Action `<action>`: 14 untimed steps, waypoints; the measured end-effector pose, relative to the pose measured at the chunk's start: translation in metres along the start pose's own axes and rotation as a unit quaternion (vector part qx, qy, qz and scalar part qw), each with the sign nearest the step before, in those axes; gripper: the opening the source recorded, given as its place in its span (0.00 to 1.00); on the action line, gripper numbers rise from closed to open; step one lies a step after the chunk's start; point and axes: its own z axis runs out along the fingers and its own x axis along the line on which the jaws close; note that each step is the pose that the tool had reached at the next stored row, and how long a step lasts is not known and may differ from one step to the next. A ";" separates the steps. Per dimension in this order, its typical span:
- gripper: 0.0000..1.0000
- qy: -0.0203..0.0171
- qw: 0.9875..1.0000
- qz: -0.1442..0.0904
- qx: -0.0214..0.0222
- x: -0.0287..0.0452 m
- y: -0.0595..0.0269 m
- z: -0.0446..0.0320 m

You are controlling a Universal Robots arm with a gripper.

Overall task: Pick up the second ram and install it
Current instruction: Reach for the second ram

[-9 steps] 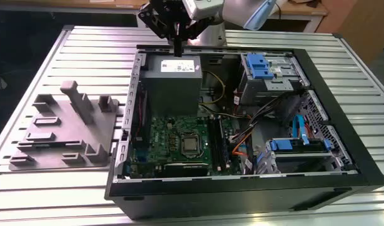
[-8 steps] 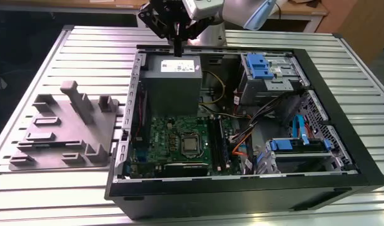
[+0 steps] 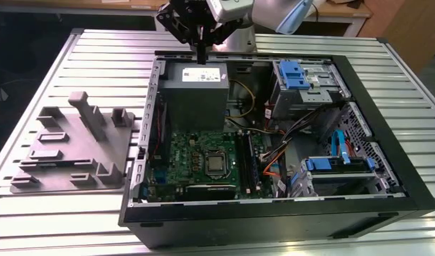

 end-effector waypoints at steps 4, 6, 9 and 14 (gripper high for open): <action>0.10 0.000 1.000 0.000 0.000 0.0013 -0.0001 0.0000; 0.10 0.000 1.000 0.000 0.000 0.0033 -0.0003 -0.0001; 0.10 0.000 1.000 0.000 0.000 0.0090 -0.0007 -0.0001; 0.10 -0.001 1.000 0.000 0.000 0.0201 -0.0015 -0.0002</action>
